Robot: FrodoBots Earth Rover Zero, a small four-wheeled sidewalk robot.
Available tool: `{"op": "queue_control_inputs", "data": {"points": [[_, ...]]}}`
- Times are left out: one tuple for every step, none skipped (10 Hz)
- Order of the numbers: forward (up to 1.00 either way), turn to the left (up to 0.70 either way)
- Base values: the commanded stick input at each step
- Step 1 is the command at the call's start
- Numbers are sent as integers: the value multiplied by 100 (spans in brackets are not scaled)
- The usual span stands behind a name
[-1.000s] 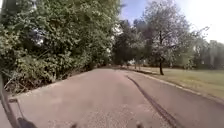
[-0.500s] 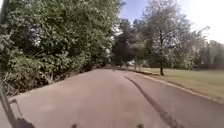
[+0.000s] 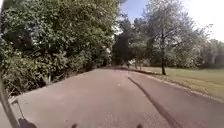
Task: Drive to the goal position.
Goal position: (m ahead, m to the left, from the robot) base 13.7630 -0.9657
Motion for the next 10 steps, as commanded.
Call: {"op": "queue_control_inputs", "data": {"points": [[70,0],[70,0],[70,0],[70,0],[70,-10],[70,-32],[70,0],[70,0],[70,0],[70,0]]}}
